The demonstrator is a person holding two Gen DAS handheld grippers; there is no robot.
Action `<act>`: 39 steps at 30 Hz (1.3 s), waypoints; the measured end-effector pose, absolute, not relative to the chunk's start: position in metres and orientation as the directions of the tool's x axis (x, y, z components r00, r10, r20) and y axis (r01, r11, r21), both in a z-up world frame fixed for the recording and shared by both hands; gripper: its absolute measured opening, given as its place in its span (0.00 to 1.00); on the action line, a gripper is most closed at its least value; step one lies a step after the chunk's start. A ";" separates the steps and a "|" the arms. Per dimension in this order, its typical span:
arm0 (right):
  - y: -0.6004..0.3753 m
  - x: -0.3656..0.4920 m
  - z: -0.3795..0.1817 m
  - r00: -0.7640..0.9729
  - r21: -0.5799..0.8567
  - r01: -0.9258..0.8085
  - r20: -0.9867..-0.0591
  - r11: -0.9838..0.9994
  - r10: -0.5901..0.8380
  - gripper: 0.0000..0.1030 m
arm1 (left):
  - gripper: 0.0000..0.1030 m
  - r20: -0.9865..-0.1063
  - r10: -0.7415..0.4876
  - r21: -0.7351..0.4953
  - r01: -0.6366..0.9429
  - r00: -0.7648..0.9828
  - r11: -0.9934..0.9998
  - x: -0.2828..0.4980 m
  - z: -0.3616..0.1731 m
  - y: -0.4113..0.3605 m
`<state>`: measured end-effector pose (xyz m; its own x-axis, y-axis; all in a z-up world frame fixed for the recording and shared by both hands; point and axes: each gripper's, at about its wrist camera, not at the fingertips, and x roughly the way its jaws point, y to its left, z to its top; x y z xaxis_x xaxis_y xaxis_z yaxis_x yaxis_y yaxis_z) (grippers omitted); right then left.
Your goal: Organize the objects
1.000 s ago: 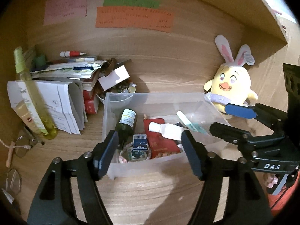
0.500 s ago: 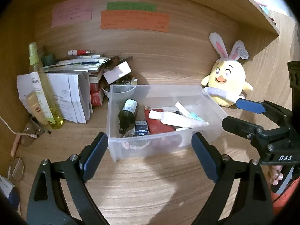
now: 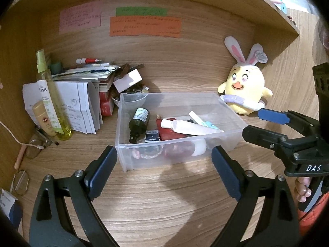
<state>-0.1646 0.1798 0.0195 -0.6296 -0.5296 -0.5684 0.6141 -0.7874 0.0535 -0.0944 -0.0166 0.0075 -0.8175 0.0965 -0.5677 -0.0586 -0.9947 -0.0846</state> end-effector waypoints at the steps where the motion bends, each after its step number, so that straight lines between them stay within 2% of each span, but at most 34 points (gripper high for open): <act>1: 0.180 -0.165 0.020 -0.629 0.053 0.614 -0.569 -0.787 -0.529 0.79 | 0.91 -0.568 0.097 -0.087 -0.058 -0.817 -0.995 -0.094 0.007 -0.017; 39: 0.181 -0.160 0.022 -0.628 0.057 0.622 -0.560 -0.781 -0.541 0.81 | 0.92 -0.558 0.102 -0.095 -0.059 -0.823 -0.994 -0.091 0.011 -0.013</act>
